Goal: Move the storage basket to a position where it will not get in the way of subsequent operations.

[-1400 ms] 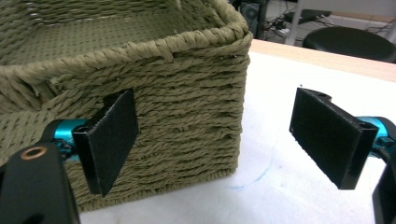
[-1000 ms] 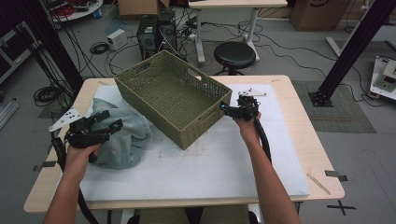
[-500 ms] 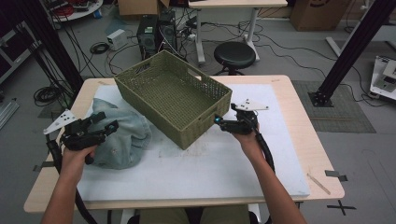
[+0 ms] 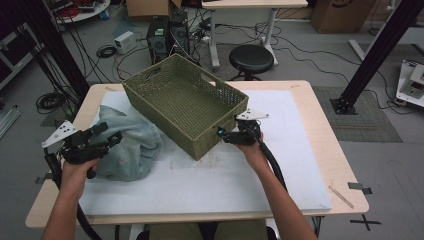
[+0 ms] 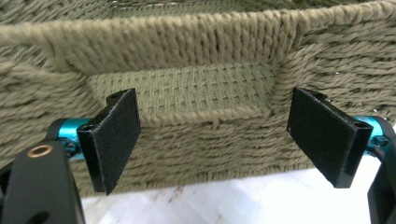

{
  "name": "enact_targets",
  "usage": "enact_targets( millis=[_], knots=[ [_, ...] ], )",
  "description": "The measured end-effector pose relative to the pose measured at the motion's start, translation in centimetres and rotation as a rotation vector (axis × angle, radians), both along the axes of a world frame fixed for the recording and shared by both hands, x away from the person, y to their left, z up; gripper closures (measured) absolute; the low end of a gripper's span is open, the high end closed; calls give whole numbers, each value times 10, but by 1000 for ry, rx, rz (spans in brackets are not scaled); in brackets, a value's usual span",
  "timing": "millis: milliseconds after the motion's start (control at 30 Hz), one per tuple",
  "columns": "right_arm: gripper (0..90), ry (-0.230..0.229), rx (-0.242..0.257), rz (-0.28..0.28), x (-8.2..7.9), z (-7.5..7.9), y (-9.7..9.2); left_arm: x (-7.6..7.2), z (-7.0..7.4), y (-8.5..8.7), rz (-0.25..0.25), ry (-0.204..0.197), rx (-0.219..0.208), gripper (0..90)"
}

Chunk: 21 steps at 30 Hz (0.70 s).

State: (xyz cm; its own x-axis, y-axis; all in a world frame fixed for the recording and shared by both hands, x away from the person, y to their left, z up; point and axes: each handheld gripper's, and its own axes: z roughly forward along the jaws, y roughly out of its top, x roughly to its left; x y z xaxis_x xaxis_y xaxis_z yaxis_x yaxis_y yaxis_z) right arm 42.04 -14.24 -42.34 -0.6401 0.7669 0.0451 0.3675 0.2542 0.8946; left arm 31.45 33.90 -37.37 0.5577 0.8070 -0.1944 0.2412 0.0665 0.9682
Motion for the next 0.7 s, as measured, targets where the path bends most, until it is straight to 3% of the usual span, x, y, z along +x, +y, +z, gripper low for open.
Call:
enact_targets(
  millis=[67,300,700],
  knots=[
    [174,2,14,-11,2,1,-1,-1,0,2,2,-1,1,221],
    [175,-5,-21,-64,11,3,-2,-1,0,4,7,0,0,221],
    [180,11,-18,-151,32,4,-7,-5,0,13,29,3,4,221]
  ],
)
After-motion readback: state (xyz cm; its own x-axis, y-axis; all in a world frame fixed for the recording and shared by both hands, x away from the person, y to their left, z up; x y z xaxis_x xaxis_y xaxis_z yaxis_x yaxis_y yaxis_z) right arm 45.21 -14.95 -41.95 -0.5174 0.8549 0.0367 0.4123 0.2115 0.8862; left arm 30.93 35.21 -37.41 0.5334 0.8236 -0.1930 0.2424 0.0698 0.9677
